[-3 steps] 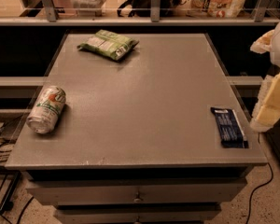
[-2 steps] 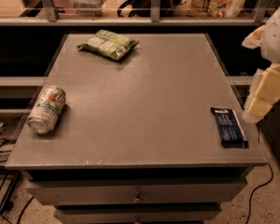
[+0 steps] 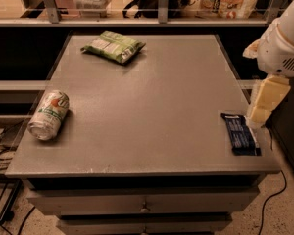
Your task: Move rxbar blueberry near green jalapeno chip bag
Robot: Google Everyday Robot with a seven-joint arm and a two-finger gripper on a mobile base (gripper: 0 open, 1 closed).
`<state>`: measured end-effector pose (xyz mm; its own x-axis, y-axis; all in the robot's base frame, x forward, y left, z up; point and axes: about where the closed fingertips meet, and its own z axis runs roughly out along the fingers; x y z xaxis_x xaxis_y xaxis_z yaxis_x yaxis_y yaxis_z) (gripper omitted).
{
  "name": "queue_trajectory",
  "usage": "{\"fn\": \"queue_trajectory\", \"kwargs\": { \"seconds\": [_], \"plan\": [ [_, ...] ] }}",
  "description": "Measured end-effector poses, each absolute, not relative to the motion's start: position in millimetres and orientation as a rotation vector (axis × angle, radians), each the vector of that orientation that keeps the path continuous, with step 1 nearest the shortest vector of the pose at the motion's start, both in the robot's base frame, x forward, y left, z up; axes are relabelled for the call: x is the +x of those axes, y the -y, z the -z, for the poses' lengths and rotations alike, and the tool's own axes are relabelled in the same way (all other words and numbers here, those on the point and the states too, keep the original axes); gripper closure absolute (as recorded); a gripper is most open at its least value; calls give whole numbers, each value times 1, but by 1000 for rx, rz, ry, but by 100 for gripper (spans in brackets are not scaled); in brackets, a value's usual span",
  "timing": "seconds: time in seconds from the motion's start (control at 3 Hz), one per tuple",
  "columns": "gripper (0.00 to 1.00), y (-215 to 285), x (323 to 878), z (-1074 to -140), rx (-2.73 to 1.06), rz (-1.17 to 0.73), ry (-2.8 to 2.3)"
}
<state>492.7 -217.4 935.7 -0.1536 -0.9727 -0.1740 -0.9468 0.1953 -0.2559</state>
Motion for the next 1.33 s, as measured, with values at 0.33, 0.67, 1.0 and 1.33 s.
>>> {"fn": "queue_trajectory", "kwargs": {
  "seconds": [0.33,0.67,1.0,1.33],
  "plan": [
    [0,228,496,-913,-1853,102,-2191],
    [0,238,498,-888,-1876,53,-2203],
    [0,243,496,-862,-1892,-29,-2220],
    [0,243,488,-839,-1910,-108,-2241]
  ]
}}
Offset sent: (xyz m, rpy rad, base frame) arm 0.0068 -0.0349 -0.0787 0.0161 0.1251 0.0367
